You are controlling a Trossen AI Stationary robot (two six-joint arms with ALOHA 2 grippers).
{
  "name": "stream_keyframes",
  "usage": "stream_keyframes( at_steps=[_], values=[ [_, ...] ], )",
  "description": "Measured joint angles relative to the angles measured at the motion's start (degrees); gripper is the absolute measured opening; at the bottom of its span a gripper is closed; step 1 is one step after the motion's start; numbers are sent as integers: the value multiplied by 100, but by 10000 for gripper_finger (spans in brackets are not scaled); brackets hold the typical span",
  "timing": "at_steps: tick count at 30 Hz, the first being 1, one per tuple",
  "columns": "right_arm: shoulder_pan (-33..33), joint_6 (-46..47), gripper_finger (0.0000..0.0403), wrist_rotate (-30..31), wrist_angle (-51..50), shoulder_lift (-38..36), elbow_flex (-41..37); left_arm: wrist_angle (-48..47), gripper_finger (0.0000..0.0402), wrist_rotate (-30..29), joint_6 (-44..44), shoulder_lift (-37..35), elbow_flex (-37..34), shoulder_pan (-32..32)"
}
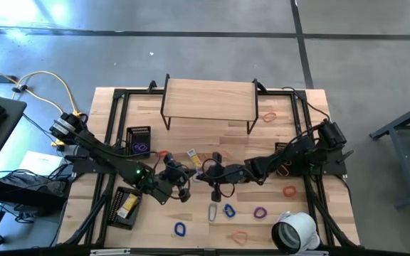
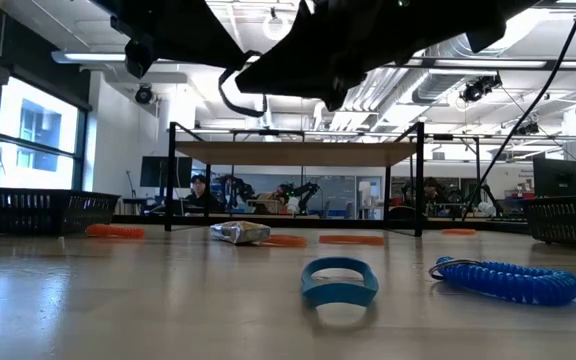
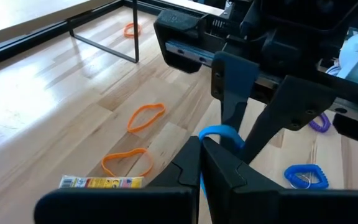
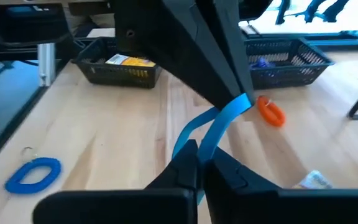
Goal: Pick & Place Office Desk Supplies
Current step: Put the blue rubber band into the top right black bin
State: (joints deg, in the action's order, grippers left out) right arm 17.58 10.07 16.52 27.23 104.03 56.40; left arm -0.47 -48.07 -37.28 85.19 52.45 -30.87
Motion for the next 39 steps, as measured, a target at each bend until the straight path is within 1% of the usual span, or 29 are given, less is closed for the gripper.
stream_keyframes(
  at_steps=[6, 9, 12, 19, 22, 26, 29, 31, 33, 37, 39],
  values=[
    [0, 31, 4, -205, -23, 0, 0, -65, 1, 21, 37, 0, -1, 0],
    [0, 24, 4, -208, -74, 0, 0, -74, 10, 21, 401, 0, -2, 0],
    [0, 21, 4, -210, -150, 0, 0, -74, 33, 21, 468, 0, -2, 0],
    [2, 45, 4, -215, -440, 0, 0, -59, 109, 121, 295, 0, -2, 0],
    [0, 63, 4, -320, -707, -5, 0, -59, 134, 123, 292, 0, -2, 0],
    [2, 321, 4, -345, -1336, -79, 0, -55, 143, 243, 289, 0, -2, 0],
    [4, 531, 4, -128, -1990, -267, 0, -55, 143, 373, 277, 0, -2, 0],
    [28, 750, 4, 150, -2562, -475, 0, -59, 144, 465, 273, 0, -2, 0],
    [68, 1177, 4, 463, -3229, -713, 0, -55, 144, 636, 273, 0, -2, 0],
    [204, 2390, 4, 1118, -4921, -1299, 0, -58, 144, 910, 273, 0, -2, 0],
    [366, 3100, 4, 1649, -5706, -1557, 0, -77, 144, 978, 273, 0, -4, -2]
  ],
)
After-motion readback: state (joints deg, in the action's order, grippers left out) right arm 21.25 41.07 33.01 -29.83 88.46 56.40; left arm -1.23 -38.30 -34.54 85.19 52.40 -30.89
